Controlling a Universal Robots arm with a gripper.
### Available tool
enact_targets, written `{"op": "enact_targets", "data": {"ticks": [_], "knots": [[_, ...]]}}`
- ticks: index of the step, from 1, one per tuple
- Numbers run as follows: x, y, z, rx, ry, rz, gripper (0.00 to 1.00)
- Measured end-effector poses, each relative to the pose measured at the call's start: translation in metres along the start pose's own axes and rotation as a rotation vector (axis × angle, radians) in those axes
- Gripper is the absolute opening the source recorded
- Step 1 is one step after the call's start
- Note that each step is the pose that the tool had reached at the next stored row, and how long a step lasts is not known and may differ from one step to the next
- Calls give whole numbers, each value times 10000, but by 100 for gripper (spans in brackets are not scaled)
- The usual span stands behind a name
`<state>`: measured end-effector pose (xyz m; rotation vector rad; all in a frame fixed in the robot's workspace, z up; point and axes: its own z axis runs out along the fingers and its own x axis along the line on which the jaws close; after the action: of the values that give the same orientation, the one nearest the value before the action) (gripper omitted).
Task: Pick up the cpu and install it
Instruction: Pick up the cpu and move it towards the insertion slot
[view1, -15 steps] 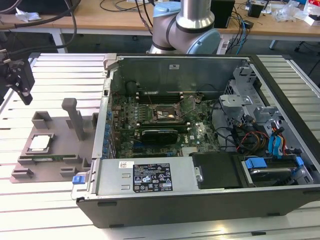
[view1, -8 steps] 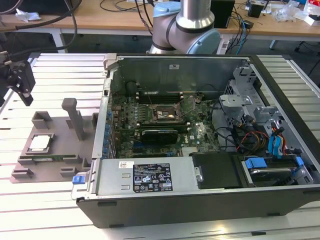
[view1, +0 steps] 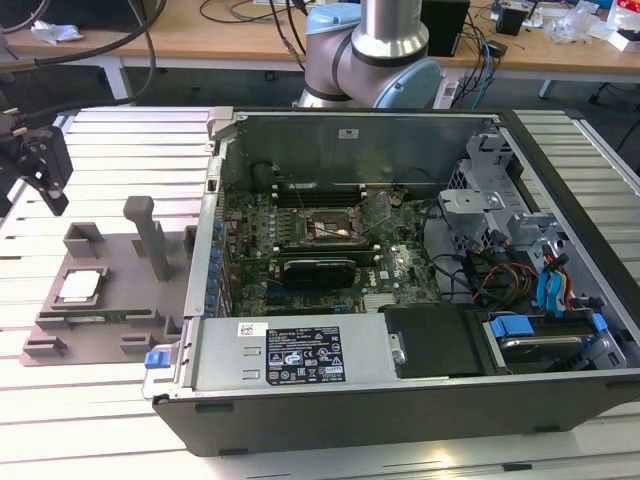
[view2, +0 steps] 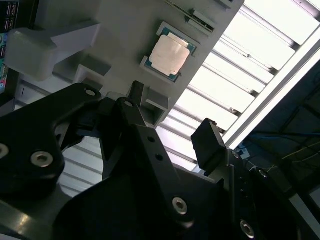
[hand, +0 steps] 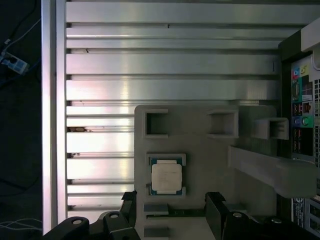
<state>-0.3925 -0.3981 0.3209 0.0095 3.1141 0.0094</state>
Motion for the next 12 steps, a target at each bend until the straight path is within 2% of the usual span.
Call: {"op": "enact_targets", "data": {"ticks": [12], "knots": [[2, -1, 92, -1, 0, -1, 66]]}}
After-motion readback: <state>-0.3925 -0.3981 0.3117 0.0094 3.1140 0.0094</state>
